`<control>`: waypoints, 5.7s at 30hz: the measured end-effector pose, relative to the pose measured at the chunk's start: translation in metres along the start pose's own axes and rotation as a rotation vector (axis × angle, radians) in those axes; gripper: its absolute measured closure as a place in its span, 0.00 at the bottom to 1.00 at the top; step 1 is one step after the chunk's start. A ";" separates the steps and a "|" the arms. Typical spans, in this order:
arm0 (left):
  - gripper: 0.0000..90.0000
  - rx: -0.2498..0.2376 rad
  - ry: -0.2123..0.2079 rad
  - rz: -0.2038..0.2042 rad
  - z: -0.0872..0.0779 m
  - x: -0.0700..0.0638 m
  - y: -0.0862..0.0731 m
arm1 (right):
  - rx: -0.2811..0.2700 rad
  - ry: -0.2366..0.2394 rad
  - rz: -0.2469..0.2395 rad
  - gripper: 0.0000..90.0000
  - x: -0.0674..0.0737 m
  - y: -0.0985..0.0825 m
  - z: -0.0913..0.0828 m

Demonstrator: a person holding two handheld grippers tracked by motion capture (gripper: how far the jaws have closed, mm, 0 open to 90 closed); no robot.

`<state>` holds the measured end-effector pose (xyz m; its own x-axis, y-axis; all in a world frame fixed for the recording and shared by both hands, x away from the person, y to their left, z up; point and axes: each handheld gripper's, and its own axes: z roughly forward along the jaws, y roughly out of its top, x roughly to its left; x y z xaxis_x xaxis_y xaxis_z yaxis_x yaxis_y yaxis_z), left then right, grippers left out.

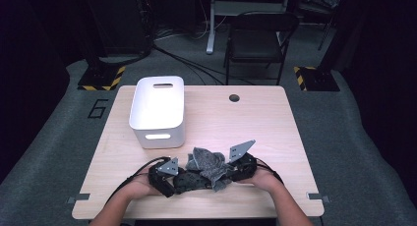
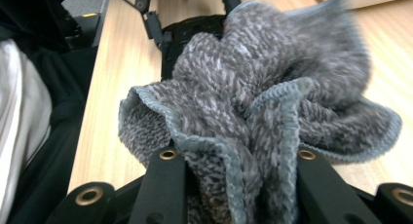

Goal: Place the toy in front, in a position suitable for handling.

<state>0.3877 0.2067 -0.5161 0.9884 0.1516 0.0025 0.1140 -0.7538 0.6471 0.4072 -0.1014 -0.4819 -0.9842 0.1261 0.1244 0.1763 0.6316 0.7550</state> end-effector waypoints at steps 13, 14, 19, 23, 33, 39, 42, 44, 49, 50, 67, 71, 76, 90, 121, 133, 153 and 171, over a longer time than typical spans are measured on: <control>0.26 -0.003 0.001 -0.004 0.000 0.000 0.000 | -0.019 0.064 -0.058 0.79 0.008 -0.001 -0.015; 0.26 -0.003 0.001 -0.004 0.000 0.000 0.000 | -0.016 0.071 -0.071 0.79 0.011 0.002 -0.012; 0.26 -0.002 0.002 -0.006 0.000 -0.001 -0.001 | 0.047 0.099 -0.061 0.80 0.008 -0.005 0.003; 0.26 -0.011 0.006 -0.006 0.000 -0.001 -0.002 | 0.181 0.037 -0.055 0.80 0.002 -0.019 0.008; 0.26 -0.013 -0.001 -0.004 0.000 -0.001 -0.002 | -0.032 0.058 -0.076 0.79 0.011 0.004 -0.004; 0.27 -0.023 -0.002 -0.002 0.000 -0.001 -0.003 | 0.167 -0.012 -0.095 0.80 0.005 -0.014 0.007; 0.27 -0.022 -0.001 -0.003 0.000 -0.001 -0.003 | 0.171 -0.026 -0.063 0.79 0.000 -0.019 0.004; 0.27 -0.025 -0.003 -0.002 0.000 -0.001 -0.003 | 0.084 -0.048 -0.047 0.79 -0.001 -0.013 -0.004; 0.27 -0.030 0.003 -0.006 0.000 -0.001 -0.004 | -0.066 -0.001 -0.056 0.79 0.008 0.003 -0.010; 0.27 -0.034 -0.003 -0.007 0.000 -0.001 -0.004 | -0.041 -0.001 -0.068 0.79 0.009 0.003 -0.007; 0.27 -0.045 -0.002 -0.008 0.000 -0.001 -0.005 | 0.034 0.081 -0.137 0.79 0.020 0.009 0.007; 0.27 -0.042 0.001 -0.009 0.000 -0.002 -0.005 | 0.030 0.095 -0.100 0.79 0.011 -0.001 0.005; 0.27 -0.043 0.001 -0.010 0.000 -0.002 -0.005 | 0.140 0.043 -0.072 0.79 0.003 -0.017 0.009; 0.27 -0.047 -0.002 -0.007 0.000 -0.001 -0.006 | -0.050 -0.025 -0.134 0.79 0.028 0.045 0.006; 0.27 -0.045 0.007 -0.010 0.001 -0.002 -0.005 | 0.150 -0.071 -0.132 0.78 0.027 0.056 0.050; 0.27 -0.045 0.011 -0.012 0.001 -0.002 -0.005 | 0.170 -0.120 -0.174 0.79 0.025 0.066 0.070; 0.27 -0.048 0.011 -0.011 0.001 -0.002 -0.005 | 0.181 -0.089 -0.234 0.79 0.046 0.070 0.078; 0.27 -0.055 0.017 -0.015 0.002 -0.003 -0.004 | 0.128 -0.211 -0.118 0.79 0.025 0.031 -0.001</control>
<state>0.3850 0.2081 -0.5206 0.9847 0.1742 0.0052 0.1229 -0.7151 0.6882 0.3884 -0.0795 -0.4551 -0.9753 0.1933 -0.1066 0.0741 0.7416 0.6667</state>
